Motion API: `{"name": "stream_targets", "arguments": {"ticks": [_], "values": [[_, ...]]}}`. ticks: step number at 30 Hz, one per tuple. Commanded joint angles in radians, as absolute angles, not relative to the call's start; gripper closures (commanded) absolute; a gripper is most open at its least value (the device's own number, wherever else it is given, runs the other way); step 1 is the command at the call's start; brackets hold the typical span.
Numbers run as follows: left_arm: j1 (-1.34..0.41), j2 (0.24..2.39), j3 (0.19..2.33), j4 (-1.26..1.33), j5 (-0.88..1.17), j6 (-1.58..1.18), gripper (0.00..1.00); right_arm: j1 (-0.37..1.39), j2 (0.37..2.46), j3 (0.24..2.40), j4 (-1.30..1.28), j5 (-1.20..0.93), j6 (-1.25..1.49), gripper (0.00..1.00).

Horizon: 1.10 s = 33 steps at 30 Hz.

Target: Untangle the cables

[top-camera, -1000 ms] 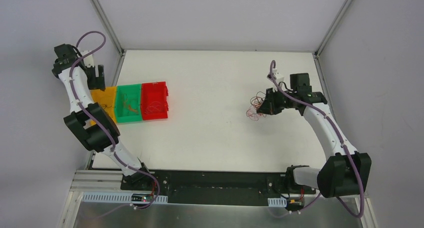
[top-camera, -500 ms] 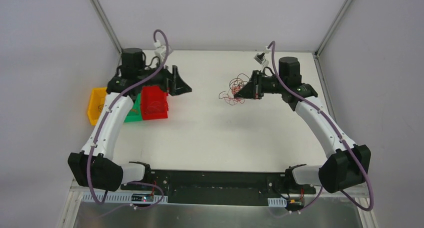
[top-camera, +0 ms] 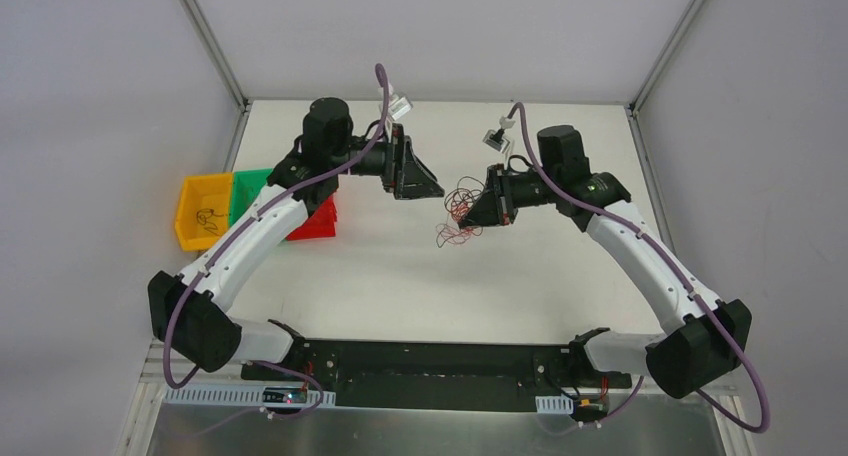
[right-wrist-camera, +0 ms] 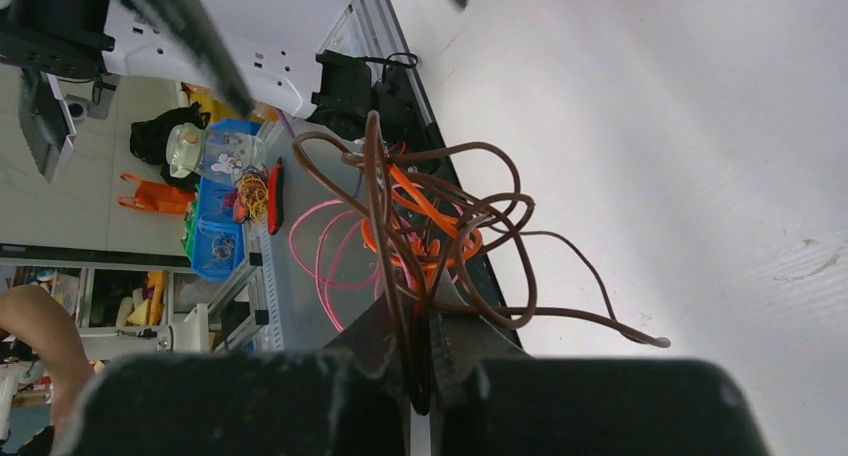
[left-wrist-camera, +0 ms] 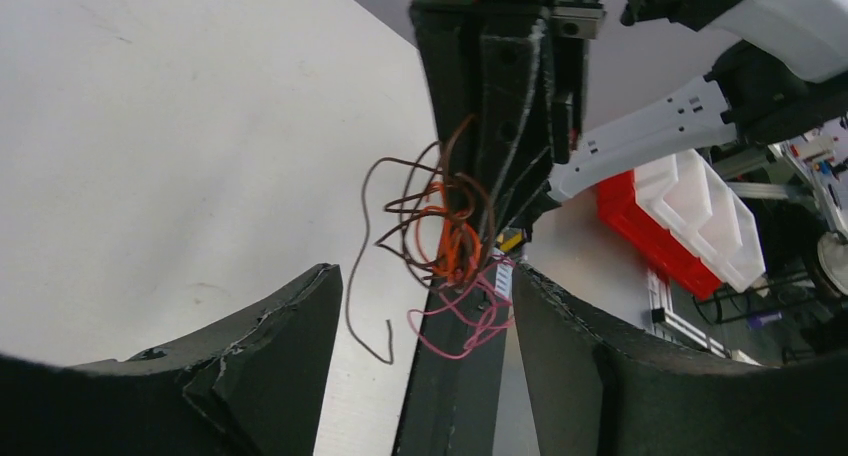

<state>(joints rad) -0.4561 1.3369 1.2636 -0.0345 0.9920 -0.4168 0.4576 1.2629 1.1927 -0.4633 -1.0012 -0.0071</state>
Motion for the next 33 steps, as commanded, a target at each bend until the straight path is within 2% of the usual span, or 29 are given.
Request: {"name": "stream_targets", "arguments": {"ticks": [1,8,17,18,22,23,28,33], "values": [[-0.513,1.356,1.295,0.018,0.990,-0.450,0.39,0.477,1.251,1.203,-0.513,-0.986,-0.101,1.00],[-0.561,1.401,1.330,0.005,0.980,-0.438,0.42,0.497,1.259,1.210,-0.544,-0.970,-0.131,1.00],[-0.604,1.421,1.351,-0.018,0.981,-0.445,0.55,0.507,1.265,1.206,-0.544,-0.954,-0.138,1.00],[-0.609,1.422,1.351,-0.018,0.985,-0.444,0.59,0.507,1.267,1.208,-0.544,-0.953,-0.137,1.00],[-0.612,1.419,1.355,-0.021,0.987,-0.444,0.94,0.508,1.268,1.204,-0.546,-0.954,-0.132,1.00],[-0.612,1.416,1.359,-0.025,0.982,-0.443,1.00,0.507,1.267,1.199,-0.548,-0.952,-0.133,1.00],[-0.572,1.382,1.366,-0.073,0.914,-0.425,1.00,0.508,1.240,1.170,-0.587,-0.931,-0.172,1.00],[-0.413,1.359,1.397,-0.100,0.847,-0.444,1.00,0.506,1.204,1.135,-0.658,-0.901,-0.244,1.00]]}}
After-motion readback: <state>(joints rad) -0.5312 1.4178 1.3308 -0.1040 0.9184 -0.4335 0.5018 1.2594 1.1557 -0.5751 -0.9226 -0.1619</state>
